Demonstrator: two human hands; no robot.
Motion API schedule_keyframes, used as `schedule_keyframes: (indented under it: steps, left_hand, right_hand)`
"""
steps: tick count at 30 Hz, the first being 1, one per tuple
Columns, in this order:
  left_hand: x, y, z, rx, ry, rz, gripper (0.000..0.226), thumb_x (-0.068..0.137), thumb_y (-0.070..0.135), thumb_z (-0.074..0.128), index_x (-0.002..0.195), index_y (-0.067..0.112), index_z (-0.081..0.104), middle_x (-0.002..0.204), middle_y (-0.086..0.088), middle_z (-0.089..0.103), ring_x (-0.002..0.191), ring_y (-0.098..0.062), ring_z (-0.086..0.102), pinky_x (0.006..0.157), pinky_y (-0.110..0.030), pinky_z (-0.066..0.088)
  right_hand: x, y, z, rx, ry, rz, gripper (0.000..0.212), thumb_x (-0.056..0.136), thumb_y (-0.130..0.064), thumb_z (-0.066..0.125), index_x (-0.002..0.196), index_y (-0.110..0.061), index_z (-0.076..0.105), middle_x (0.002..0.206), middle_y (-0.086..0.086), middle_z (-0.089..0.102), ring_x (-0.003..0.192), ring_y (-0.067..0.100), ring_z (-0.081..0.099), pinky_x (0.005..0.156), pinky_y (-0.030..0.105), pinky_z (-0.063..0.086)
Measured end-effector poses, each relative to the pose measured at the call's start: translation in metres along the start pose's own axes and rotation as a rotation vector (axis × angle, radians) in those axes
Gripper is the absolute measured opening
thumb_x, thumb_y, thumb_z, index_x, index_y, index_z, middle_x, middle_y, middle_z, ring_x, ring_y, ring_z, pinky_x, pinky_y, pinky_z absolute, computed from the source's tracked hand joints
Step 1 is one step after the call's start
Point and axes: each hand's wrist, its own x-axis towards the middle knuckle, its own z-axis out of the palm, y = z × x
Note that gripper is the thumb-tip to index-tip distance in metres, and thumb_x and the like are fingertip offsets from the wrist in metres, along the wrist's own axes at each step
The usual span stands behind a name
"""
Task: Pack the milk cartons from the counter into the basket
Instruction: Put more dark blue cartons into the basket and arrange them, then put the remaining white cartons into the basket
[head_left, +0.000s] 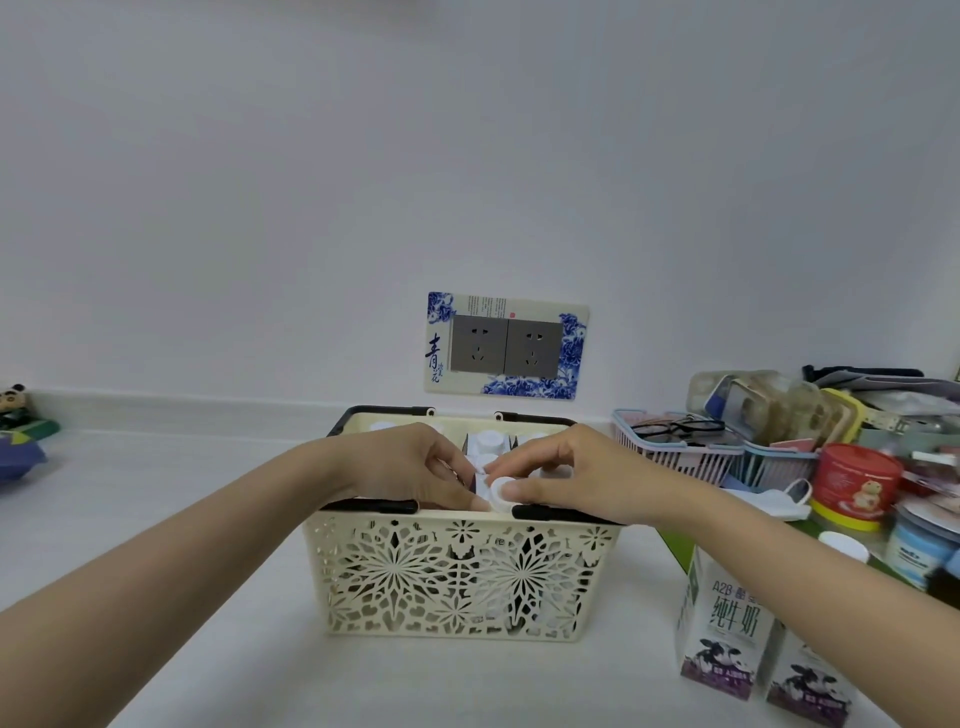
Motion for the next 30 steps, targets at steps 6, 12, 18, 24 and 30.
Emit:
schedule_keyframes:
  steps: [6,12,18,24,30]
  left_hand:
    - [-0.011,0.001,-0.005,-0.068,0.080,0.034,0.033,0.079,0.029,0.076,0.110,0.019,0.067,0.087,0.002,0.078,0.078,-0.007,0.071,0.063,-0.012,0.052]
    - [-0.010,0.042,0.011,-0.017,0.307,0.304,0.024,0.083,0.039,0.067,0.104,0.026,0.070,0.099,0.007,0.075,0.093,-0.003,0.069,0.089,-0.026,0.054]
    - [0.023,0.104,0.071,0.154,0.167,0.450,0.033,0.085,0.038,0.066,0.114,0.023,0.064,0.108,0.010,0.068,0.100,-0.008,0.065,0.092,-0.028,0.053]
    - [0.064,0.139,0.126,0.363,0.042,0.373,0.070,0.082,0.046,0.068,0.141,0.017,0.042,0.142,-0.002,0.051,0.123,-0.020,0.053,0.099,-0.026,0.042]
    - [0.080,0.126,0.155,0.472,-0.023,0.303,0.048,0.074,0.035,0.080,0.109,0.015,0.055,0.117,-0.003,0.061,0.103,-0.022,0.057,0.093,-0.037,0.048]
  right_hand:
    - [-0.011,-0.004,-0.013,0.126,0.065,0.011,0.023,0.088,-0.039,0.064,0.105,-0.030,0.075,0.105,-0.021,0.073,0.098,-0.007,0.065,0.079,0.005,0.047]
    - [-0.058,-0.005,-0.078,0.008,0.214,0.015,0.025,0.078,-0.050,0.061,0.098,-0.042,0.071,0.097,-0.031,0.071,0.091,-0.016,0.063,0.066,-0.002,0.044]
    - [-0.124,0.030,-0.118,-0.180,0.151,0.194,0.037,0.071,-0.061,0.064,0.104,-0.046,0.068,0.105,-0.032,0.068,0.098,-0.013,0.062,0.078,0.009,0.047]
    - [-0.164,0.071,-0.109,-0.197,0.023,0.377,0.064,0.064,-0.066,0.072,0.122,-0.045,0.054,0.123,-0.028,0.056,0.116,-0.008,0.051,0.092,0.016,0.044]
    - [-0.175,0.087,-0.087,-0.200,0.102,0.340,0.046,0.068,-0.040,0.084,0.108,-0.037,0.060,0.106,-0.004,0.067,0.089,0.020,0.067,0.075,0.037,0.057]
